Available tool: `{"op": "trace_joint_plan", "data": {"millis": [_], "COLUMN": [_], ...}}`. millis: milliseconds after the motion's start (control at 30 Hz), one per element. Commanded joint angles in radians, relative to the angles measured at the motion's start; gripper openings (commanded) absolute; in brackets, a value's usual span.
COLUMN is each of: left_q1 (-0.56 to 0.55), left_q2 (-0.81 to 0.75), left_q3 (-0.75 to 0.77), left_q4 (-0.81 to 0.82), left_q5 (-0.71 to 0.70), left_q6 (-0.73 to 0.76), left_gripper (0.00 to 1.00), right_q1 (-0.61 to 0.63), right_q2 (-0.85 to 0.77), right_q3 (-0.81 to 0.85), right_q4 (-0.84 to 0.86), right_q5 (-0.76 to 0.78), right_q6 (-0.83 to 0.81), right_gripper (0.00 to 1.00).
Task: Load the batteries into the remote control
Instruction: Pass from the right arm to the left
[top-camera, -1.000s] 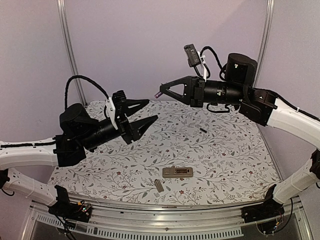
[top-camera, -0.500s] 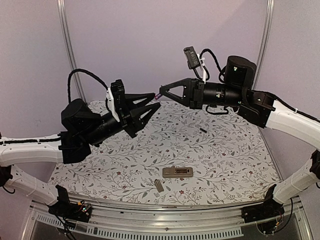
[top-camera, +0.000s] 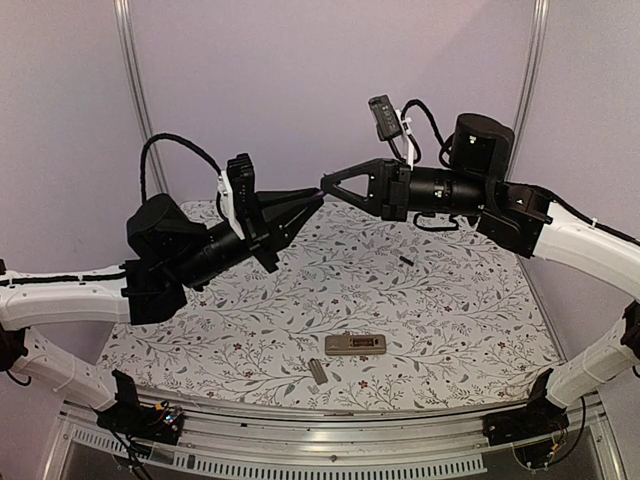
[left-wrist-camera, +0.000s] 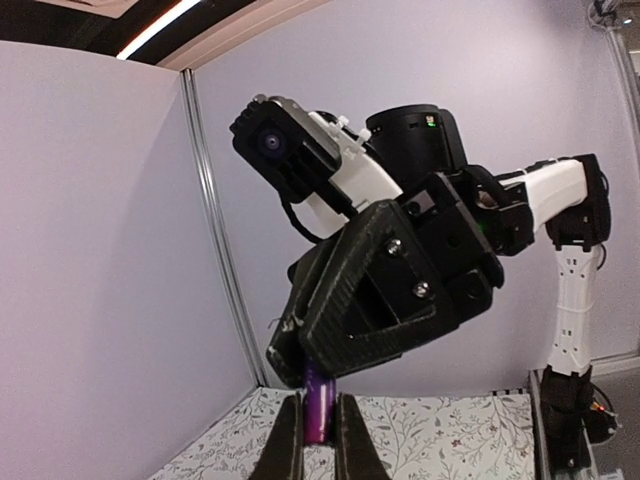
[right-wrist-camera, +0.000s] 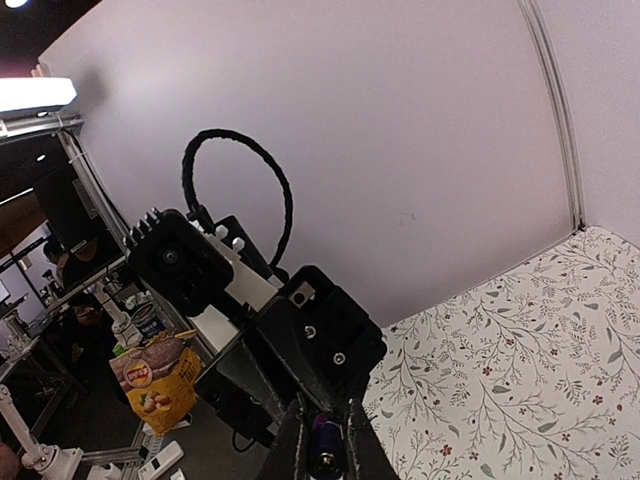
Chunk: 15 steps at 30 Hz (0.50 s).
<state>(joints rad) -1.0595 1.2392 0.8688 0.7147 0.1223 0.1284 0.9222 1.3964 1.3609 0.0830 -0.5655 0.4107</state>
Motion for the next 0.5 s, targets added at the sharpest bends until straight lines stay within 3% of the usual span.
{"op": "trace_joint_plan", "data": {"millis": [0,67,233,333,467], "left_q1": [-0.012,-0.011,-0.007,0.0,0.032], "left_q2": [-0.001,-0.009,-0.017,-0.01,0.02], "left_q3": [0.028,0.038,0.114,0.152,0.206], "left_q4": [-0.035,-0.093,-0.426,-0.595,-0.753], "left_q5": [-0.003,-0.029,-0.119,-0.118,-0.044], "left_q6": [-0.009,-0.021,-0.066,-0.123,-0.214], "left_gripper": [0.0,0.0,0.0,0.0,0.0], "right_q1": [-0.003,-0.005,-0.008,-0.008,0.003], "right_q2": [-0.023,-0.034,-0.152,-0.225,-0.242], "right_q3": [-0.01,0.009,0.027,-0.002,-0.027], "right_q4": [-0.018,-0.094,-0.341,-0.448,-0.557], "right_q5": [-0.009,0.01,0.224,0.327,0.324], "right_q6": [-0.016,-0.059,-0.357,-0.61,-0.947], "right_gripper": [0.07,0.31,0.54,0.56,0.54]}}
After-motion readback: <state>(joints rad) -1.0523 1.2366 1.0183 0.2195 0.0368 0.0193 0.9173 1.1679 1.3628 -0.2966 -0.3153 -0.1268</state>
